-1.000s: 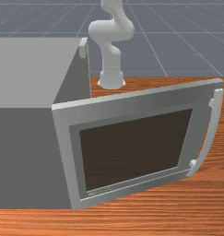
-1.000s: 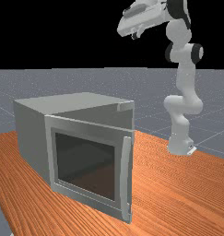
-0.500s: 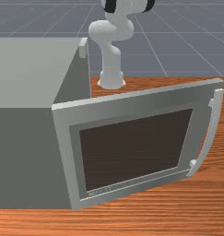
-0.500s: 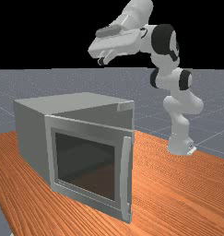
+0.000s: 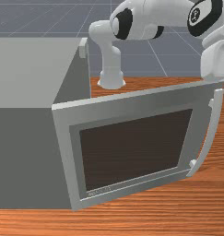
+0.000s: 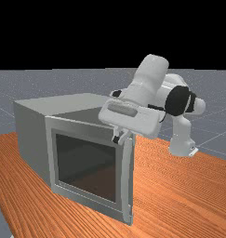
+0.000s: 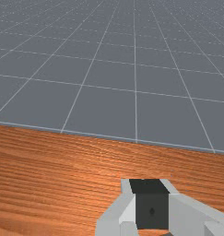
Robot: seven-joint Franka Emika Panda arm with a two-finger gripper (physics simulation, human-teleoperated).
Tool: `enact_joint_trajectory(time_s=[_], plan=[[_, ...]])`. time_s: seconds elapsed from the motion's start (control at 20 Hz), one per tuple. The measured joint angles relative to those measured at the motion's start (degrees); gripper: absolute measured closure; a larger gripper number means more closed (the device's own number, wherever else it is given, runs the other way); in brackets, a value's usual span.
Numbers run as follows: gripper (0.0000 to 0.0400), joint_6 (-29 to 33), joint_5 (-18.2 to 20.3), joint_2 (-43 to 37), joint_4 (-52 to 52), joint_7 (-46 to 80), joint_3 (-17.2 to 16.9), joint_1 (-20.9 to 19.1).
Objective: Close the microwave
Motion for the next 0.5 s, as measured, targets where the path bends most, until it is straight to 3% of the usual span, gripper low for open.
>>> enact_joint_trajectory(time_s=[0.2,0.5], plan=[[0.0400,-0.8,-0.4,-1.2,-8.1,0.8,-0.1,0.2],[0.0400,-1.6,2.5,-27.9,-43.8,-2.2,3.5,-1.8]])
